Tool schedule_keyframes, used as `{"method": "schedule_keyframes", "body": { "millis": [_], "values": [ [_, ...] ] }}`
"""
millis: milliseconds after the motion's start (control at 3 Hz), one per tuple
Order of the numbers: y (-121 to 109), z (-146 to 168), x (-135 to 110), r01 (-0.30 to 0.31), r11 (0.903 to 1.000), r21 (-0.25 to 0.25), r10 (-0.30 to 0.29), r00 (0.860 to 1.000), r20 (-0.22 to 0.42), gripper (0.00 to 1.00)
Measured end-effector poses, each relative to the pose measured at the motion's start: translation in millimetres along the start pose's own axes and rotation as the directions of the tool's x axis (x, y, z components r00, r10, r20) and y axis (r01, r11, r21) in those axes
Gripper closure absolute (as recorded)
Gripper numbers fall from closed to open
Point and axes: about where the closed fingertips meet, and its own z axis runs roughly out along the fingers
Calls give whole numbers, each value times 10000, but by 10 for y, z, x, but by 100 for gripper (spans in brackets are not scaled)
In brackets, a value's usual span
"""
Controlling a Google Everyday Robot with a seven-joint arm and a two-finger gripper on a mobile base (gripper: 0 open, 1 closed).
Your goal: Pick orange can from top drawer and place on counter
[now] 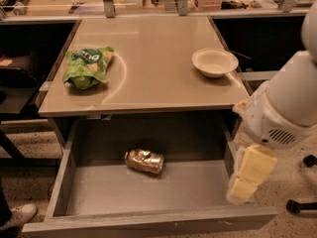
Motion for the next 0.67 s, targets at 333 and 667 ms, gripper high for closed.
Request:
{"method": "schedule_keyframes", "body": {
  "millis": [333, 667],
  "values": [
    [164, 514, -235, -424, 9964, -729, 451, 9983, 357, 0],
    [205, 953, -484, -842, 9899, -1140, 925, 9933, 698, 0]
  ]
}}
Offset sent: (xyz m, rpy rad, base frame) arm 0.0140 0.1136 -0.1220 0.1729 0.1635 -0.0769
